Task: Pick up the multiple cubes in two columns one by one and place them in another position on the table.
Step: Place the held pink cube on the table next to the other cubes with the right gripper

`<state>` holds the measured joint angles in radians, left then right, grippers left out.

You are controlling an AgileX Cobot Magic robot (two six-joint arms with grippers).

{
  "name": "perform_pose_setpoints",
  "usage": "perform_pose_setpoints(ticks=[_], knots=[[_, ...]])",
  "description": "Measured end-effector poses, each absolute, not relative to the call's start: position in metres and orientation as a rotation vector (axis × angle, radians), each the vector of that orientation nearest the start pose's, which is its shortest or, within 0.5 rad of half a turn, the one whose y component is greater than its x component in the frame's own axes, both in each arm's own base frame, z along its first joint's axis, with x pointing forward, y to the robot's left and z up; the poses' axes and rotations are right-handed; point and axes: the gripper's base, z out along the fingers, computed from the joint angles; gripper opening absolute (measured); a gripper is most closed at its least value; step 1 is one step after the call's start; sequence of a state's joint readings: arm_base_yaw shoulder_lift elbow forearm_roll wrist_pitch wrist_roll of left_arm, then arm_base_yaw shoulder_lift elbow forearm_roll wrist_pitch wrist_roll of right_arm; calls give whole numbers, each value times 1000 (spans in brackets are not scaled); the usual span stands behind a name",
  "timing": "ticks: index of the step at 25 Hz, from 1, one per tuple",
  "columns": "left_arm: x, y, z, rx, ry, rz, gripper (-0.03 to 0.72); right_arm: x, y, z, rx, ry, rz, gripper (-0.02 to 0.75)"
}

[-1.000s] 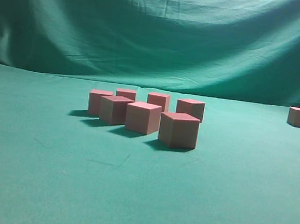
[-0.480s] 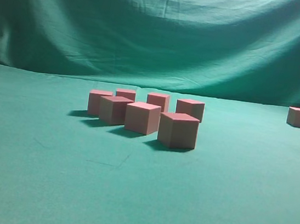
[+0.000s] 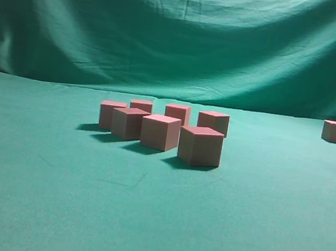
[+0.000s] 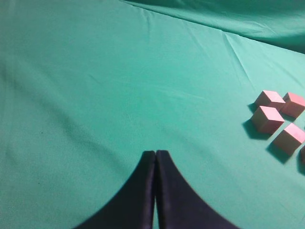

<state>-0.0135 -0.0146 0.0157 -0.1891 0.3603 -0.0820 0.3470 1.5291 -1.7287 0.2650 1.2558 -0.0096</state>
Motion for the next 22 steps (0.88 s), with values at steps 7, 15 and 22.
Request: perform_pose_setpoints(ticks=[7, 15, 22], knots=[[52, -7, 177, -180, 1837, -252, 0, 221, 180, 388, -766, 2624, 550, 271], [52, -7, 177, -180, 1837, -252, 0, 185, 190, 335, -932, 2777, 508, 271], [52, -7, 177, -180, 1837, -252, 0, 176, 181, 269, -893, 2853, 446, 271]])
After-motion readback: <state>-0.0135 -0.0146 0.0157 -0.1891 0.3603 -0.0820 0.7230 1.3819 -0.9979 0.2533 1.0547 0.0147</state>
